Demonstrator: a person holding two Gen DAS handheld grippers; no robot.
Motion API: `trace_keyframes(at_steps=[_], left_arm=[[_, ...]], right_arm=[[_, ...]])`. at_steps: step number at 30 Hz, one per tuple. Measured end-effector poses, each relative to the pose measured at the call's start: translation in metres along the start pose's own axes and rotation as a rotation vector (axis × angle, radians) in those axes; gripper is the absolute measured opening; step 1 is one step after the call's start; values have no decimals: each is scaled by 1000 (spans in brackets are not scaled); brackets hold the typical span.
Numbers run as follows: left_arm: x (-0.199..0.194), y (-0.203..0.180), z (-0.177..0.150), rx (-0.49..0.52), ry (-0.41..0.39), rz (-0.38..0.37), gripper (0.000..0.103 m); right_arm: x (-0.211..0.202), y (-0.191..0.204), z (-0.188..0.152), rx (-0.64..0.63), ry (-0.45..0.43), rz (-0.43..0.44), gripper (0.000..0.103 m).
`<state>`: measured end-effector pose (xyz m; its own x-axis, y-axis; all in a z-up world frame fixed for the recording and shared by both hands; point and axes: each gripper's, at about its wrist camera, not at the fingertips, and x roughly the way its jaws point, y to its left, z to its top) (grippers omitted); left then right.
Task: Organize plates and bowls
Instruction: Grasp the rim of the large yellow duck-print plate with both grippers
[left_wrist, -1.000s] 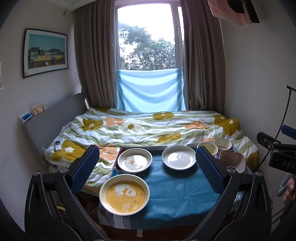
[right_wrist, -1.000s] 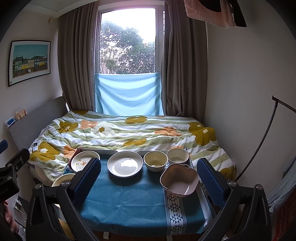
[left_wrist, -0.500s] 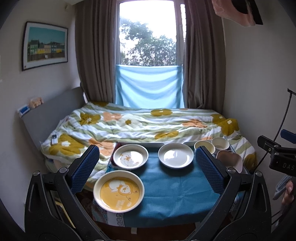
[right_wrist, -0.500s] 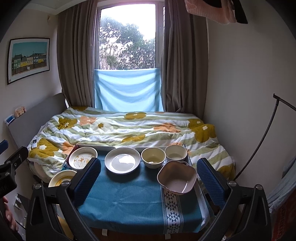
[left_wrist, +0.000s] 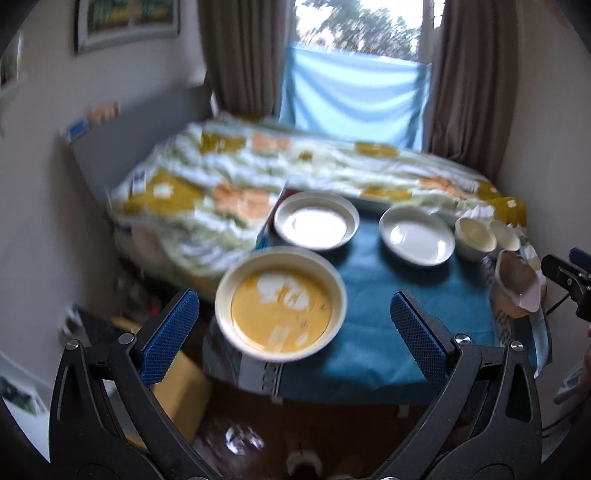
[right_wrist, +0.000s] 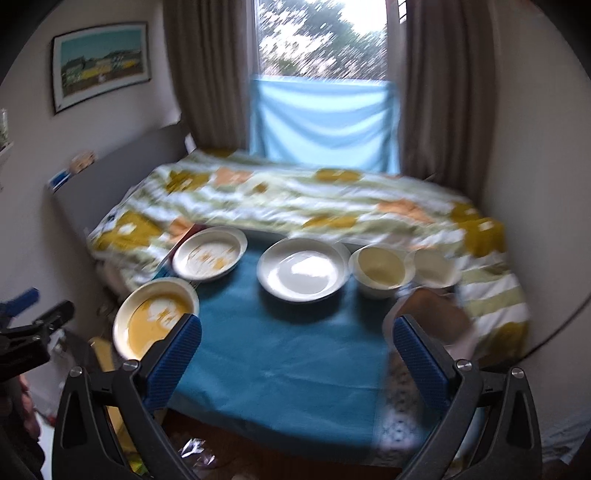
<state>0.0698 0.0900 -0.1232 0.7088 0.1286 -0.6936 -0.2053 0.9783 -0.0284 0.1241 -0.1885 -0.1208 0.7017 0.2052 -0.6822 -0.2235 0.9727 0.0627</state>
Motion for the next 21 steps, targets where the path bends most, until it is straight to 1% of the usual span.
trace_keyframes(at_steps=[2,6,9,11,12,14,15,17,19,21], left_arm=[[23,20,-6,-49,49,-5,103],[77,61,-20,-160,163,-35,103],[117,87,-31,-218,243,-47,96],[141,99,-39,-250,292,-64,80],[157,105,-44,-267,330,-84,76],[177,112,-51,-282,370,-108,64],[188,115,-55,-289,394,-123,62],[201,118,-59,-298,422,-147,52],[211,120,-61,-296,442,-163,48],[216,123,-60,-298,453,-170,48]], right_arm=[[27,13,1,-25,45,51,103],[86,42,5,-64,130,128,103],[127,62,5,-79,200,188,103],[158,77,5,-85,247,220,95],[171,83,4,-87,272,229,92],[202,96,1,-94,321,246,80],[217,102,-2,-97,349,255,78],[237,110,-5,-103,394,267,68],[250,115,-9,-104,429,284,63],[261,120,-11,-110,451,301,58]])
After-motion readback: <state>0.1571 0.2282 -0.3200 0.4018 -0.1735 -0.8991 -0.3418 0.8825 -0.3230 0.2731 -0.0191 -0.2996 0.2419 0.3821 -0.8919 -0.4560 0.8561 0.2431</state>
